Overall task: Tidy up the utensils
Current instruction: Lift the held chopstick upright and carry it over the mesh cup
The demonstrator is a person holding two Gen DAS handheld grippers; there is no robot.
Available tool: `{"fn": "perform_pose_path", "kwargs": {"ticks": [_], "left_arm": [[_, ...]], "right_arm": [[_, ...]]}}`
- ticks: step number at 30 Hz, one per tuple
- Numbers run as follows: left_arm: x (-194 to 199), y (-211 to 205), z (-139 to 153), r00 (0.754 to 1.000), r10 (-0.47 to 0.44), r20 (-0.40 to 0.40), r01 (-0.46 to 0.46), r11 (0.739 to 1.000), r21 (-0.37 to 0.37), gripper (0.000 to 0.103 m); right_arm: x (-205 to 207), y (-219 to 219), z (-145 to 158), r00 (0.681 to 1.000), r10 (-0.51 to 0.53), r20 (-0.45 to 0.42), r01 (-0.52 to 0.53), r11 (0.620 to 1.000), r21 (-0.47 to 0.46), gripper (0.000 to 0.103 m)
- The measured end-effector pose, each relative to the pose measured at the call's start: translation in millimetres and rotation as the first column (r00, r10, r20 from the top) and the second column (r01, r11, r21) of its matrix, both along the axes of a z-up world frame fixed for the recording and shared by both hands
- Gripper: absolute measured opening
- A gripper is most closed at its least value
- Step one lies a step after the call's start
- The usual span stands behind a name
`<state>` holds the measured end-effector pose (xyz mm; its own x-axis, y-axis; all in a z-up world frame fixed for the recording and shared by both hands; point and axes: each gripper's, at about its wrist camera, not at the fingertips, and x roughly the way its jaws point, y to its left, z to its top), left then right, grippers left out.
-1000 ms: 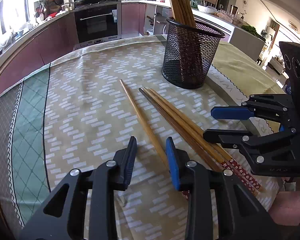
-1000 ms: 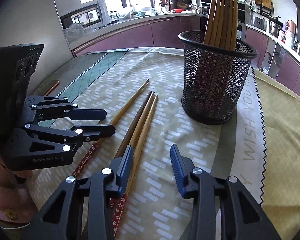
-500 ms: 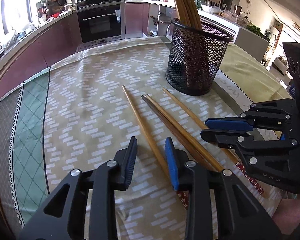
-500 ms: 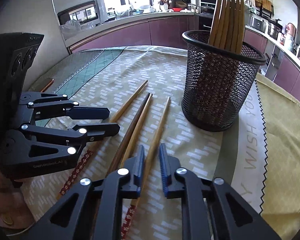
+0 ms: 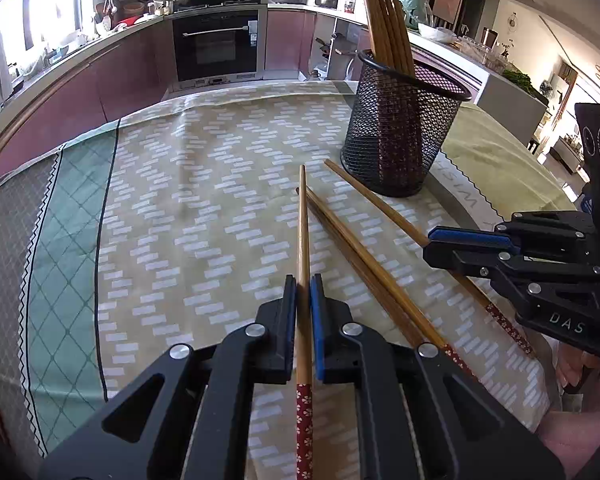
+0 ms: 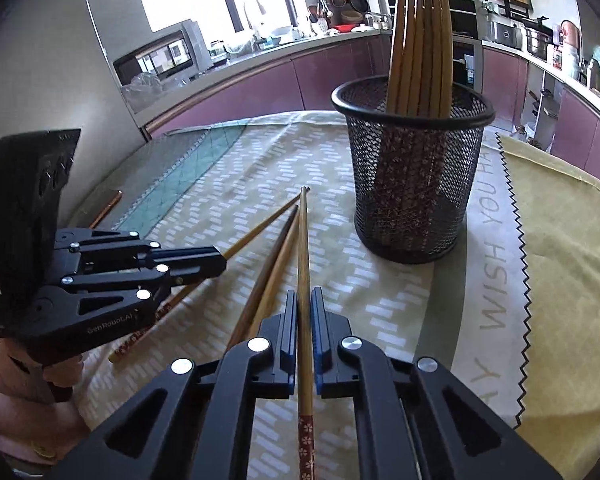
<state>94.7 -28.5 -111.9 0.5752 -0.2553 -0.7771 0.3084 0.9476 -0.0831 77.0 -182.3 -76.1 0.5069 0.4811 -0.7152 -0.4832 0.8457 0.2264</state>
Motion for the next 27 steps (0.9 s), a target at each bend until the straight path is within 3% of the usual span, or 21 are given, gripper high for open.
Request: {"fn": "perform_pose_path", "kwargs": {"ticks": [10,20,25,27], "left_arm": [[-6,-8,-5,0.998,-0.062,-0.024,0.062,0.998,-0.008,0.008],[13,-17,-6,0.996,-0.084,-0.027,0.084,0.996,0.01,0.022],[22,-20,-6,0.996,-0.08,-0.03,0.081,0.997,0.008,0.021],[24,-19,-5,0.998,-0.061,-0.031,0.061,0.998,0.016,0.011]], "right_arm": [[3,20,-6,0.998,0.054,-0.018,-0.054,0.998,-0.042,0.006],[21,31,-11,0.998,0.047,-0.037,-0.049,0.997,-0.067,0.007],[19,28,-11,0.998,0.048,-0.033,-0.05,0.996,-0.069,0.006],[16,26,-9,0.999,0.047,-0.028,-0.049,0.997,-0.062,0.006]]}}
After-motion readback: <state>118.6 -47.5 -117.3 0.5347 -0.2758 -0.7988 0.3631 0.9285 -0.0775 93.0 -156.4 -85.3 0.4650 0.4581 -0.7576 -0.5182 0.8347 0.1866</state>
